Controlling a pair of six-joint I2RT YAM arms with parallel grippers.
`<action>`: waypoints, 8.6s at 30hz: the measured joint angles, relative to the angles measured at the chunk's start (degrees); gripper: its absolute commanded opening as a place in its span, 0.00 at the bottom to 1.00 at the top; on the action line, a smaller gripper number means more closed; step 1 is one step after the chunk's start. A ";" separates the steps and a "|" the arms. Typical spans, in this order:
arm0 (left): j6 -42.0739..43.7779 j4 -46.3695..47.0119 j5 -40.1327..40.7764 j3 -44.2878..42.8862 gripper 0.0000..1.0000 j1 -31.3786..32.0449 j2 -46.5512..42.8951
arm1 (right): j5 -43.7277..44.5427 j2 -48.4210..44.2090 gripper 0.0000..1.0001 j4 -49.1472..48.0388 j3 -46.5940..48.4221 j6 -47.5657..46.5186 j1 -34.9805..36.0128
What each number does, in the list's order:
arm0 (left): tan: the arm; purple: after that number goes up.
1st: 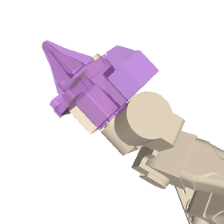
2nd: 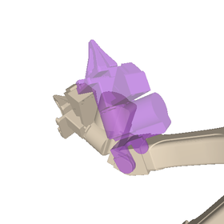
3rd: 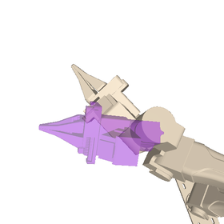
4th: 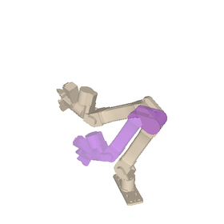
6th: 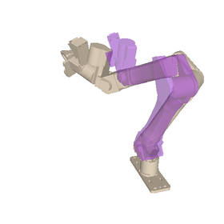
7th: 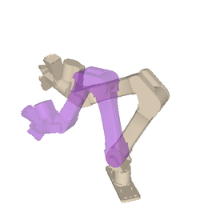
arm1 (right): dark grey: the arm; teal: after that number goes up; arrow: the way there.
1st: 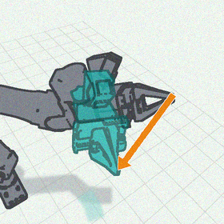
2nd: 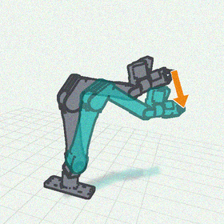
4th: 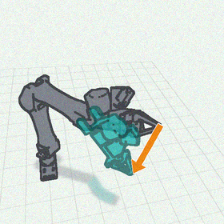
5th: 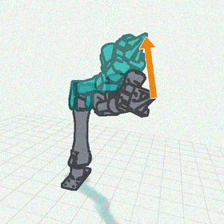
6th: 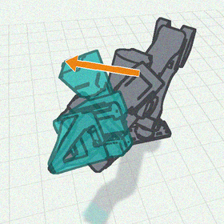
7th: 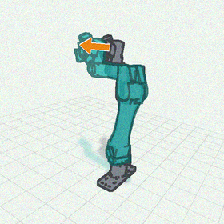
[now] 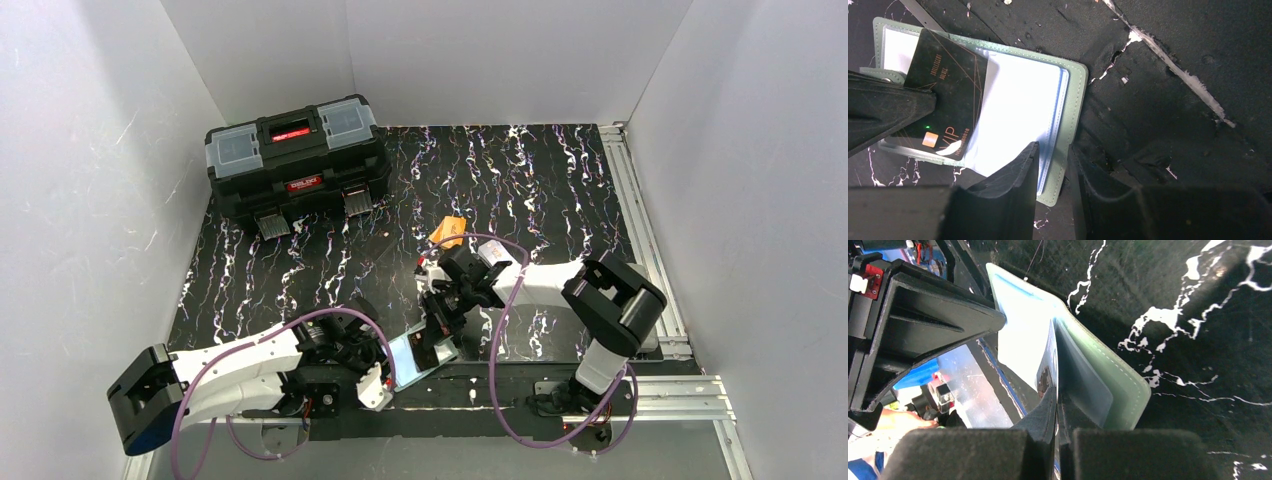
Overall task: Put the credit cards into the card holder
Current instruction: Insert the credit card into the card holder, then pick up the credit card from the center of the board.
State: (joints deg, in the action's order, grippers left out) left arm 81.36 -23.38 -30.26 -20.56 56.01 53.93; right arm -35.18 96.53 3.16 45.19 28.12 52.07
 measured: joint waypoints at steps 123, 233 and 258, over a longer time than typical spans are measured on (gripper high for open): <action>-4.92 12.09 1.25 7.19 0.19 1.22 -6.45 | 16.20 0.87 0.71 22.25 15.10 -10.10 13.77; -41.94 20.63 12.20 -39.39 0.45 -23.69 32.35 | 10.27 10.29 0.78 18.60 37.16 -2.40 -32.63; -51.76 9.20 5.99 -68.57 0.43 -25.90 66.62 | 4.70 22.45 0.72 14.38 38.75 3.04 -35.30</action>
State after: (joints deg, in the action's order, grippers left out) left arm 29.61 -14.17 -24.27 -89.12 30.11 120.55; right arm -30.48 118.98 17.54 83.94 31.16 16.78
